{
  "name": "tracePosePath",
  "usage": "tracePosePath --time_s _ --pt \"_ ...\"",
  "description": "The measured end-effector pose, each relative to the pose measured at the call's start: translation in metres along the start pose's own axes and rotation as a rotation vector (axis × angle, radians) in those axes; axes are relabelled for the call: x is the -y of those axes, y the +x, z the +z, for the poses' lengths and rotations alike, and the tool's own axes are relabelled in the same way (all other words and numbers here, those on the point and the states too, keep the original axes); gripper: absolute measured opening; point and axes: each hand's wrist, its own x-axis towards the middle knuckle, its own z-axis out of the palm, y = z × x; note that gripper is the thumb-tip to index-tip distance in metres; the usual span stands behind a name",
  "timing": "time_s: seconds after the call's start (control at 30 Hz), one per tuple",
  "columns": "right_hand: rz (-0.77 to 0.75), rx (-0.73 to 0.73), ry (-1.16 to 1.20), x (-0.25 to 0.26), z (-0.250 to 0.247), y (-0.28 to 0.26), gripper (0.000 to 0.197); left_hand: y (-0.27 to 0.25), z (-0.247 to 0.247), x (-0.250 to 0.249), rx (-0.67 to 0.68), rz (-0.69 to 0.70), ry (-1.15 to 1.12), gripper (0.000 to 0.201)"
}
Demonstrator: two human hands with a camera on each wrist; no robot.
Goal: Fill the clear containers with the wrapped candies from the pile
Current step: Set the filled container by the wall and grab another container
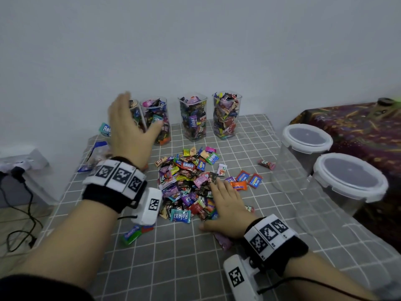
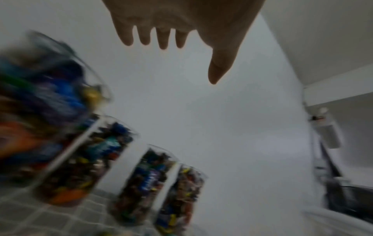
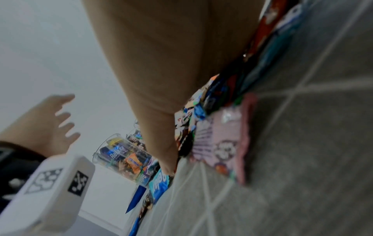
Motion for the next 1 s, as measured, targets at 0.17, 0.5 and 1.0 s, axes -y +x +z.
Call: tracePosePath --time_s 0.17,0.5,1.0 --pt "0.071 -0.005 0.047 -0.01 -0.002 -0.01 0.11 0.0 0.029 -0.055 0.24 0.138 -0.134 0.072" --pt "0.186 -0.023 0.091 -0.06 0.001 -0.056 0.117 -0.029 0.105 -0.122 0.742 0.08 -0.393 0.082" --pt "0.104 -0.229 -0.05 -0.085 0.035 -0.089 0.114 -0.082 0.174 -0.165 0.883 -0.085 -0.635 0.107"
